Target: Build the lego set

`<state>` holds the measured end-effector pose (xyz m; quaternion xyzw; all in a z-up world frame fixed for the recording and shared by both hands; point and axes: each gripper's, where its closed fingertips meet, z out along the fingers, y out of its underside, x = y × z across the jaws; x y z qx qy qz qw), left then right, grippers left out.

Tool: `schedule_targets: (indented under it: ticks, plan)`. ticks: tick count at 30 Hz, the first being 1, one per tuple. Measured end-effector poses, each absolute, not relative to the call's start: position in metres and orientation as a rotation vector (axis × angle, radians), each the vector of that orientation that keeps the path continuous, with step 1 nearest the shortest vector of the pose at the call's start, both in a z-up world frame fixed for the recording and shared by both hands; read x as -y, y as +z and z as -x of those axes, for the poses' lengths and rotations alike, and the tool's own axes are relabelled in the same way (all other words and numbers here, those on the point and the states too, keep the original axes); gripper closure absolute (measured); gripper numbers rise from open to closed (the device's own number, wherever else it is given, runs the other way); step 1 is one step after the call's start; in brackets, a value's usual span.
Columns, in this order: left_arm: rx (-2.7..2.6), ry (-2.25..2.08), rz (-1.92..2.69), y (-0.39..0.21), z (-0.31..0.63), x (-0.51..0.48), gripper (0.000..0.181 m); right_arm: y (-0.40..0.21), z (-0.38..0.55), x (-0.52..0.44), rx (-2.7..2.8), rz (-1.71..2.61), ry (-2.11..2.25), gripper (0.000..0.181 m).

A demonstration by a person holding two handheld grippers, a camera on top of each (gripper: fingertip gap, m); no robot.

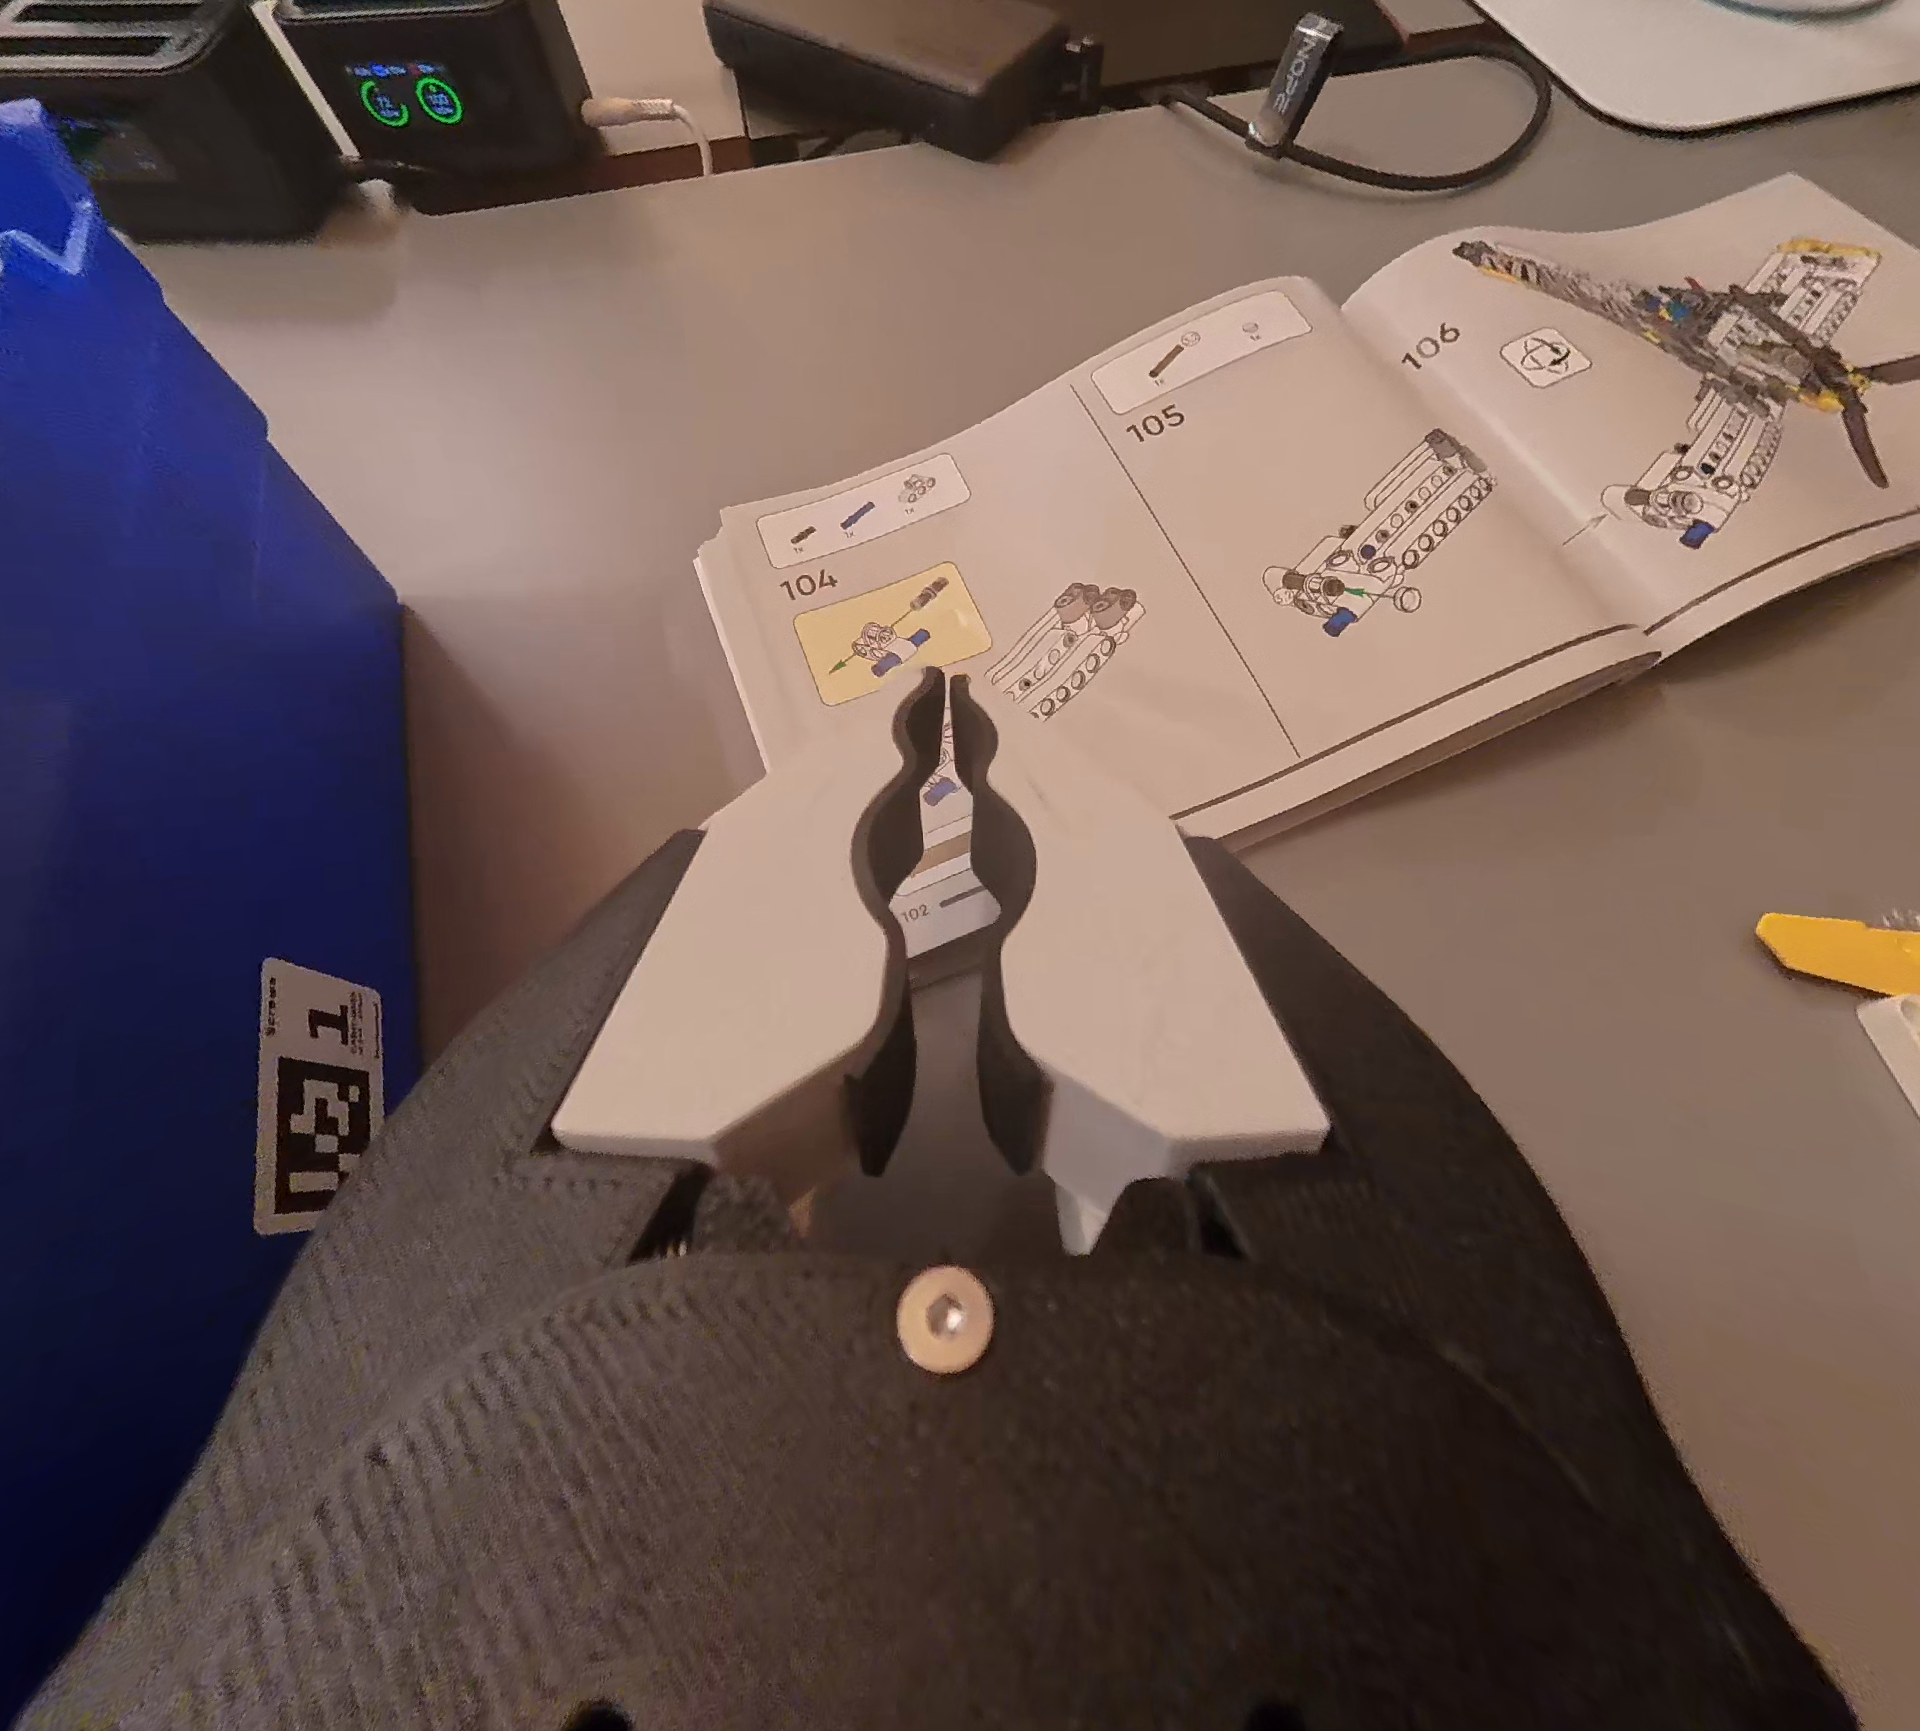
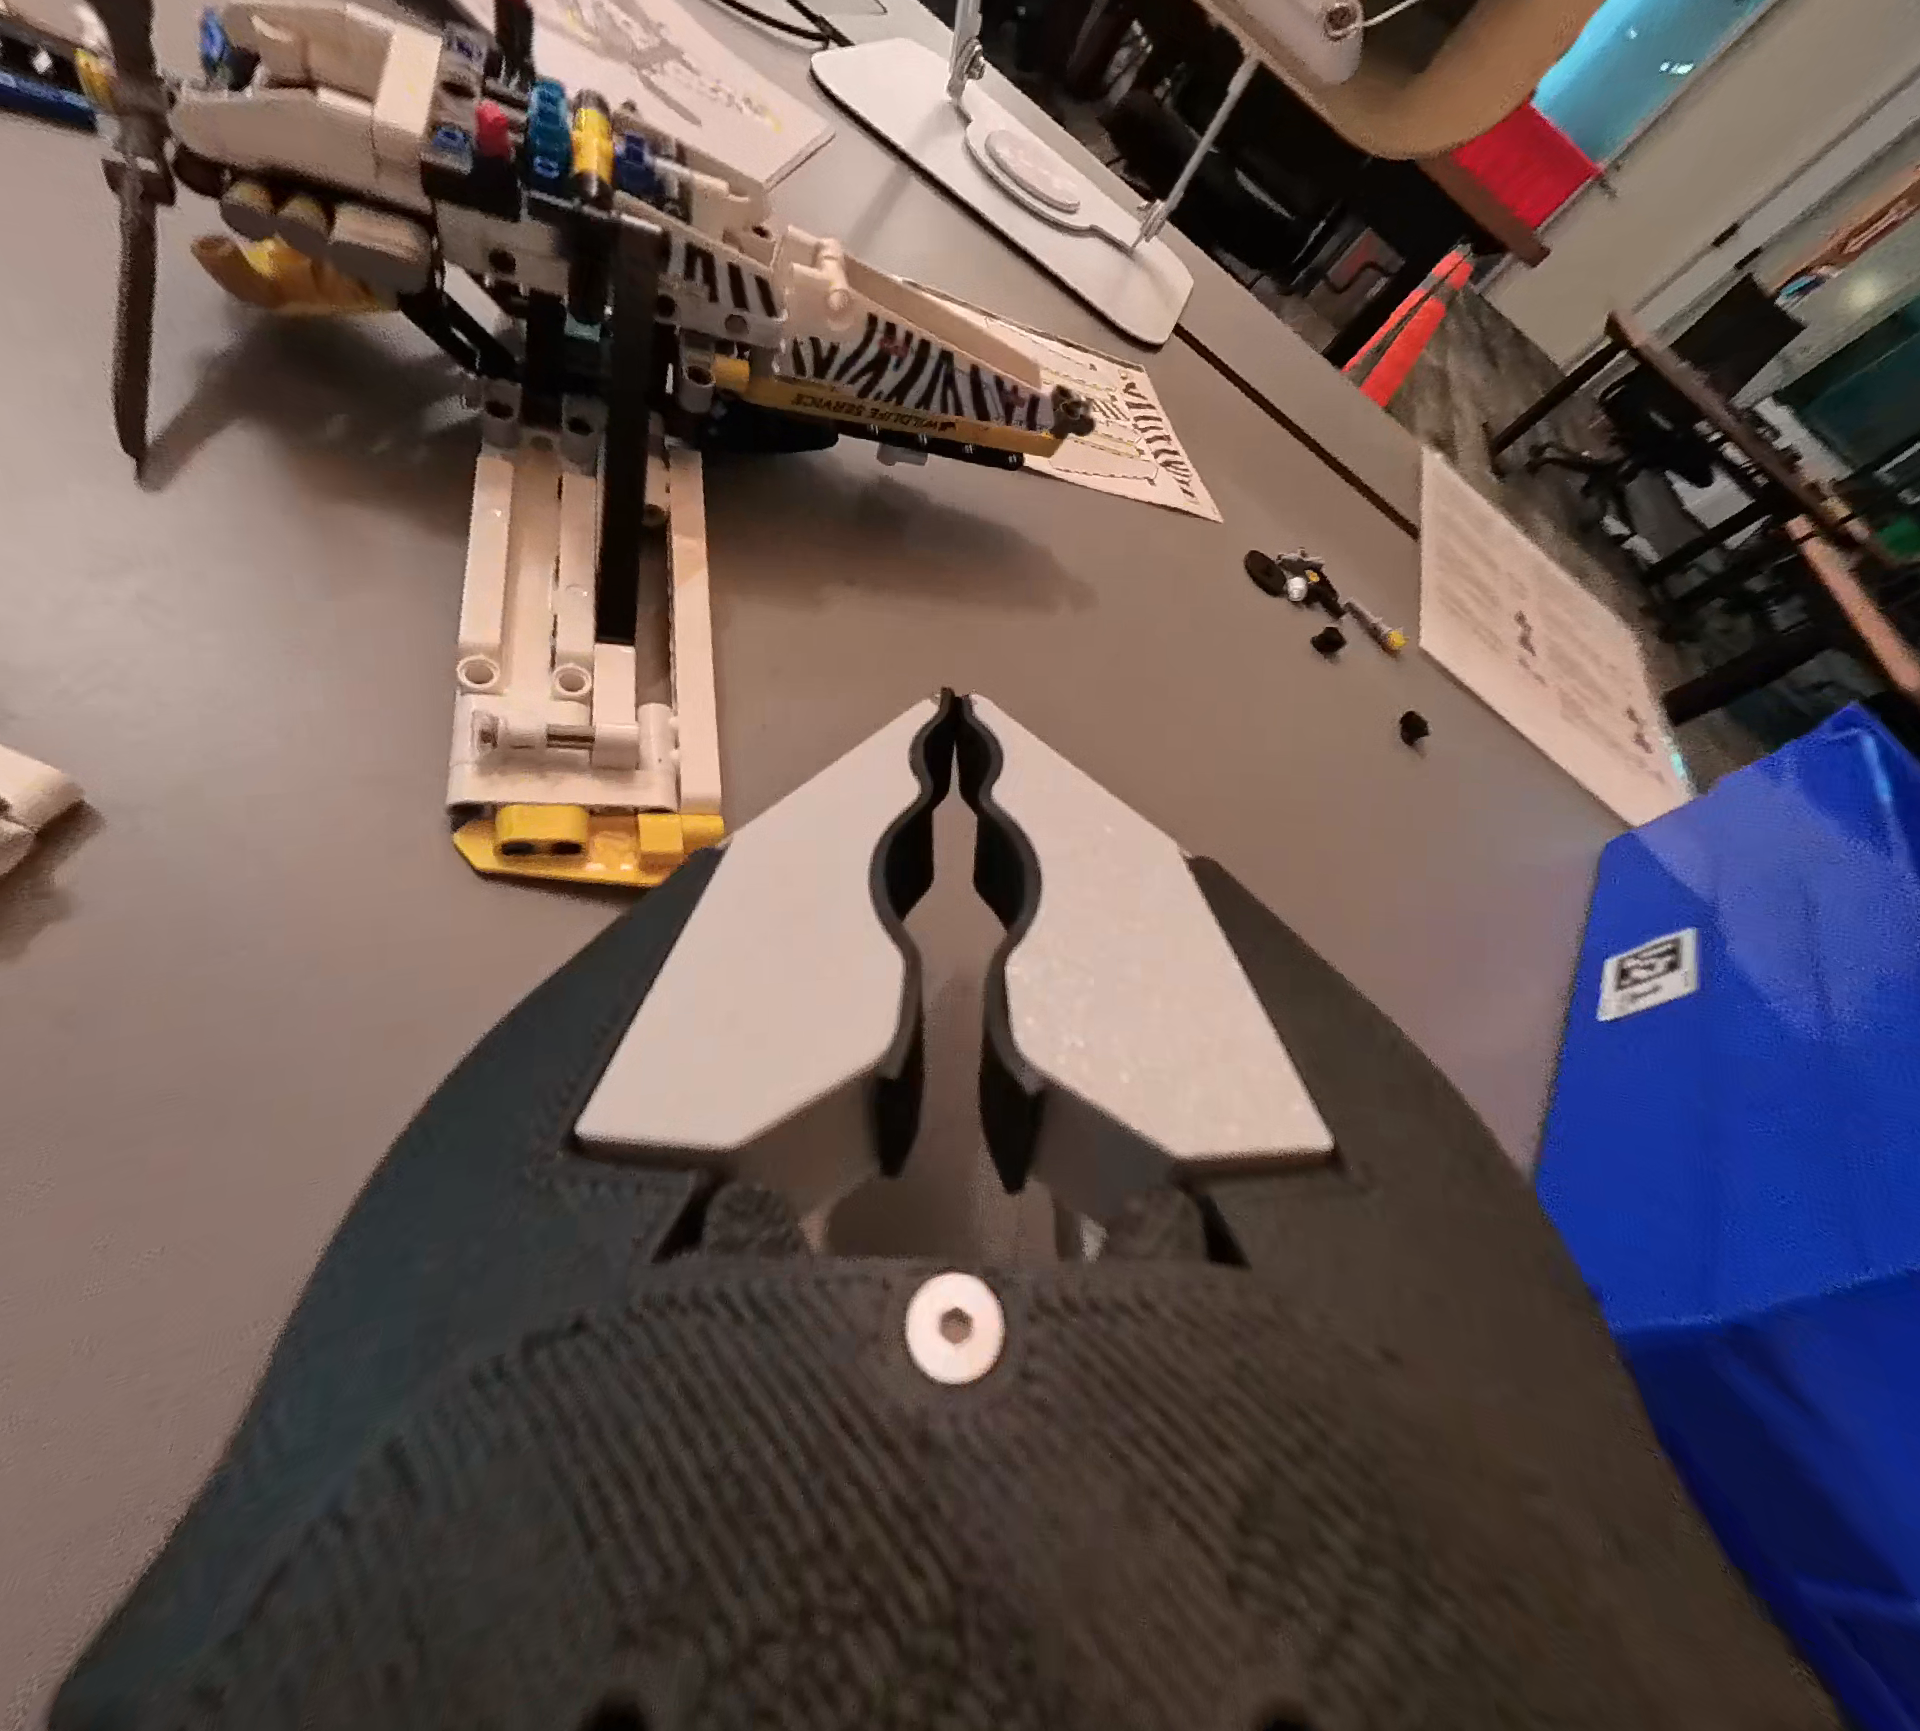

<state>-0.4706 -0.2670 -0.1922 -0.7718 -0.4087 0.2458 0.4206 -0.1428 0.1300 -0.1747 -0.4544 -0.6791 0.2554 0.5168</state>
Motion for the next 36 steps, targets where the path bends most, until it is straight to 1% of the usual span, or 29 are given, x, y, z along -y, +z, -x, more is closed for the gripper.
schedule_targets:
  ticks: [5, 7, 9, 10, 11, 13, 15, 18, 24, 28, 32, 36]
  plan:
    - [1.044, 0.595, 1.921, -0.192, 0.472, 0.269, 0.177, -0.181, 0.146, -0.129, 1.654, 0.966, 0.443, 0.181]
    - [1.083, 0.605, 1.905, -0.193, 0.475, 0.273, 0.163, -0.186, 0.148, -0.128, 1.670, 0.909, 0.370, 0.181]
    - [1.124, 0.617, 1.889, -0.193, 0.477, 0.278, 0.160, -0.190, 0.149, -0.126, 1.687, 0.855, 0.312, 0.181]
    - [1.149, 0.630, 1.874, -0.193, 0.479, 0.282, 0.160, -0.192, 0.150, -0.125, 1.697, 0.833, 0.291, 0.181]
    - [1.171, 0.642, 1.859, -0.193, 0.481, 0.285, 0.165, -0.193, 0.150, -0.124, 1.704, 0.816, 0.274, 0.181]
    - [1.214, 0.654, 1.840, -0.193, 0.484, 0.290, 0.181, -0.195, 0.151, -0.123, 1.709, 0.802, 0.261, 0.181]
    - [1.221, 0.643, 1.842, -0.194, 0.484, 0.290, 0.181, -0.192, 0.151, -0.124, 1.694, 0.817, 0.282, 0.181]
    - [1.214, 0.650, 1.850, -0.195, 0.484, 0.290, 0.181, -0.171, 0.147, -0.132, 1.587, 0.902, 0.430, 0.181]
    - [1.195, 0.660, 1.870, -0.195, 0.483, 0.287, 0.181, -0.114, 0.119, -0.173, 1.170, 1.130, 0.972, 0.181]
    - [1.191, 0.646, 1.873, -0.196, 0.482, 0.286, 0.181, -0.088, 0.100, -0.193, 0.893, 1.163, 1.328, 0.181]
    - [1.187, 0.643, 1.876, -0.196, 0.482, 0.286, 0.181, -0.088, 0.098, -0.199, 0.830, 1.212, 1.455, 0.181]
    - [1.191, 0.638, 1.875, -0.196, 0.482, 0.286, 0.181, -0.090, 0.102, -0.191, 0.882, 1.204, 1.444, 0.181]
